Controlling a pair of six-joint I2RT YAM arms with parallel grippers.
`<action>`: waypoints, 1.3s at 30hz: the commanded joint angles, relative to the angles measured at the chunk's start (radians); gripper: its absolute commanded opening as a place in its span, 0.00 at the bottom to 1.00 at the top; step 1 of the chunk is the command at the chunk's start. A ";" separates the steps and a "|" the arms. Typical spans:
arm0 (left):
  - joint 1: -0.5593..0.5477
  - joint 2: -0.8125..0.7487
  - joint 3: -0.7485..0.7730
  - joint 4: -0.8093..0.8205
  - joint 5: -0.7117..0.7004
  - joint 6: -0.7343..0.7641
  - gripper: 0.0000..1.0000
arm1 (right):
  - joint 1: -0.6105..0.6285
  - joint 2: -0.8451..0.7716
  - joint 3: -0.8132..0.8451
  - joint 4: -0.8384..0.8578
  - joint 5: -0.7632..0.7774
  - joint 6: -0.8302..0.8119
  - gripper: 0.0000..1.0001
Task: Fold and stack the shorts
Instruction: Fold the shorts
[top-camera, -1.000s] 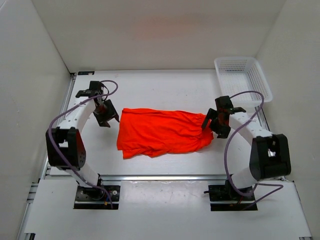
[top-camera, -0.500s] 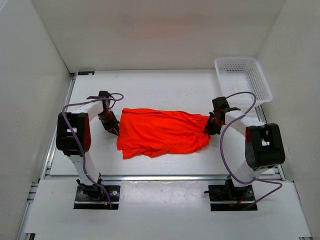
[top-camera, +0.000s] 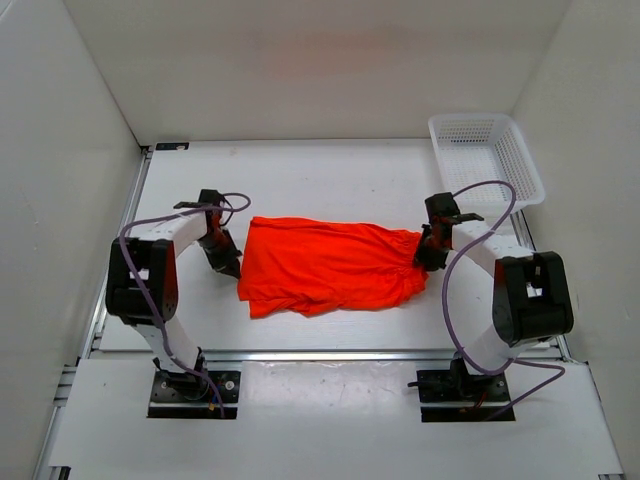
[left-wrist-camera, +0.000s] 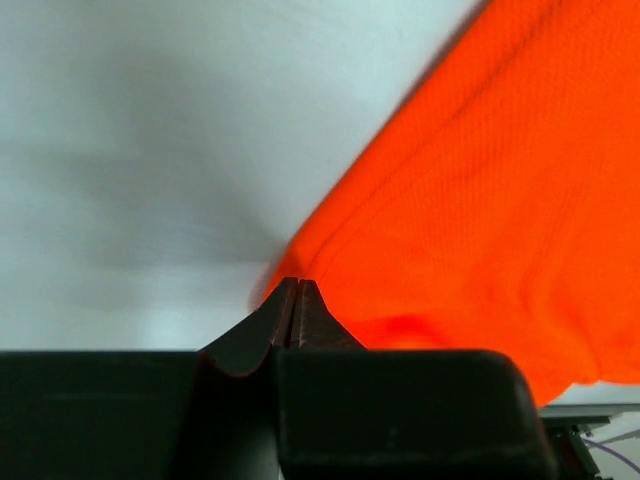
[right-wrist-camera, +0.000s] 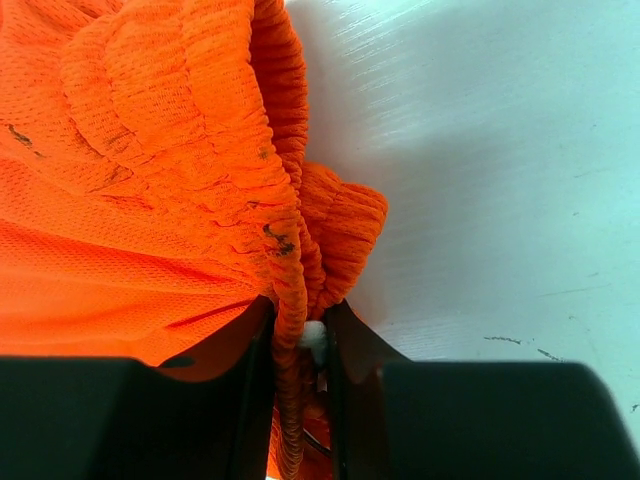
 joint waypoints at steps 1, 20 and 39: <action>-0.003 -0.128 -0.031 0.015 0.022 -0.005 0.11 | 0.000 -0.054 0.016 -0.027 0.028 -0.008 0.00; 0.026 0.044 0.091 0.006 0.004 0.015 0.52 | 0.000 0.045 -0.026 0.002 -0.114 0.047 0.52; -0.006 0.084 0.037 0.067 0.106 -0.005 0.39 | 0.207 -0.068 0.299 -0.291 0.261 -0.028 0.00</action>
